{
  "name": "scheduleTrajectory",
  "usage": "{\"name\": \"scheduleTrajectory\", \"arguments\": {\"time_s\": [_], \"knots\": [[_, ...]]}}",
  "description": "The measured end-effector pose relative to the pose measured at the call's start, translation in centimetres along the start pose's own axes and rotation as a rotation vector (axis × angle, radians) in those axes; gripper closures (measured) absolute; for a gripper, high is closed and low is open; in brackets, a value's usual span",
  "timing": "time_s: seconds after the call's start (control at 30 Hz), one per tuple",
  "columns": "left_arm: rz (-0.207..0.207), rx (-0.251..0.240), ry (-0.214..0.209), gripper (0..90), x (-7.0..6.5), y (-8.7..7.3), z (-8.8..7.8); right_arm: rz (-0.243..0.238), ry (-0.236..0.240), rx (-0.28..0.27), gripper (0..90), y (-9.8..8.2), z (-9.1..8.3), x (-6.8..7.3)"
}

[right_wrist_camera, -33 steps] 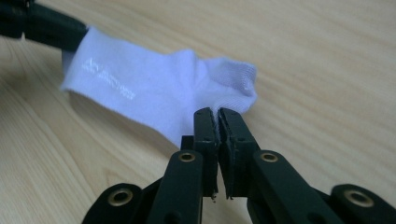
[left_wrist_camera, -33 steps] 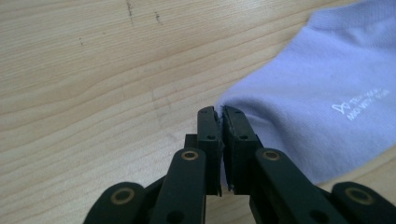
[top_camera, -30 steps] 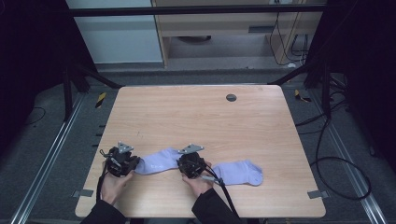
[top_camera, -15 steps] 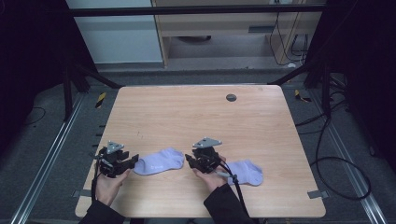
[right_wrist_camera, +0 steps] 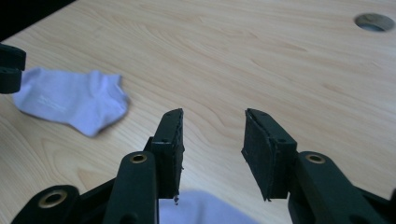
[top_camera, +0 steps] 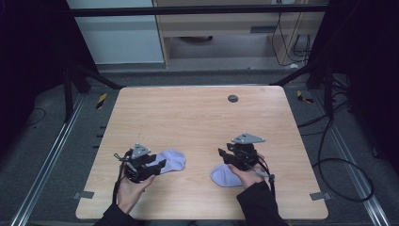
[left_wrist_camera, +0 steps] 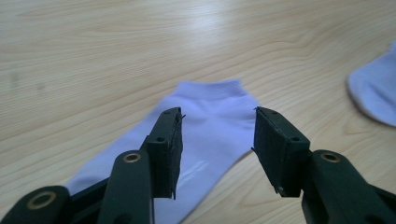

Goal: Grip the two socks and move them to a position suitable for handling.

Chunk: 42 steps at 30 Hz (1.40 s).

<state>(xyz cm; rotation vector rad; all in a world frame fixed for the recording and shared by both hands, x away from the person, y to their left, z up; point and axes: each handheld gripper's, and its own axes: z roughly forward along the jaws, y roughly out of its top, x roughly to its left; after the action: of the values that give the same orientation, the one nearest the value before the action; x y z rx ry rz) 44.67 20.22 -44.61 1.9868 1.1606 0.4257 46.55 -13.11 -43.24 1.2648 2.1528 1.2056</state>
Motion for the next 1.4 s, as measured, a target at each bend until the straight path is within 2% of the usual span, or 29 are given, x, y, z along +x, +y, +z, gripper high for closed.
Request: {"name": "scheduleTrajectory", "arguments": {"time_s": [0.37, 0.63, 0.77, 0.83, 1.07, 1.23, 1.33, 1.4], "knots": [[0.091, 0.052, -0.110, 52.0, -7.0, 1.5, 4.6, 0.026, -0.074, 0.041, 58.1, -4.9, -3.7, -4.5], [0.155, 0.093, -0.141, 53.1, -10.4, 1.9, 7.2, 0.042, -0.108, 0.098, 60.1, -6.7, -4.3, -6.6], [0.184, 0.119, -0.146, 56.1, -11.7, 1.9, 8.3, 0.029, -0.129, 0.145, 61.6, -7.3, -4.0, -7.4], [0.200, 0.140, -0.137, 57.7, -12.2, 1.8, 8.9, 0.029, -0.128, 0.166, 62.0, -7.6, -3.9, -7.7], [0.195, 0.198, -0.128, 67.8, -12.9, 1.5, 10.2, 0.027, -0.127, 0.219, 69.0, -8.0, -3.6, -8.0], [0.182, 0.207, -0.144, 80.9, -12.7, 1.6, 10.3, 0.014, -0.110, 0.253, 84.2, -8.1, -3.4, -7.9], [0.177, 0.194, -0.152, 88.0, -12.5, 1.6, 10.0, 0.009, -0.097, 0.250, 86.5, -7.8, -3.6, -7.6], [0.169, 0.183, -0.161, 88.5, -12.2, 1.8, 9.6, 0.006, -0.087, 0.233, 86.7, -7.4, -4.0, -7.2]]}}
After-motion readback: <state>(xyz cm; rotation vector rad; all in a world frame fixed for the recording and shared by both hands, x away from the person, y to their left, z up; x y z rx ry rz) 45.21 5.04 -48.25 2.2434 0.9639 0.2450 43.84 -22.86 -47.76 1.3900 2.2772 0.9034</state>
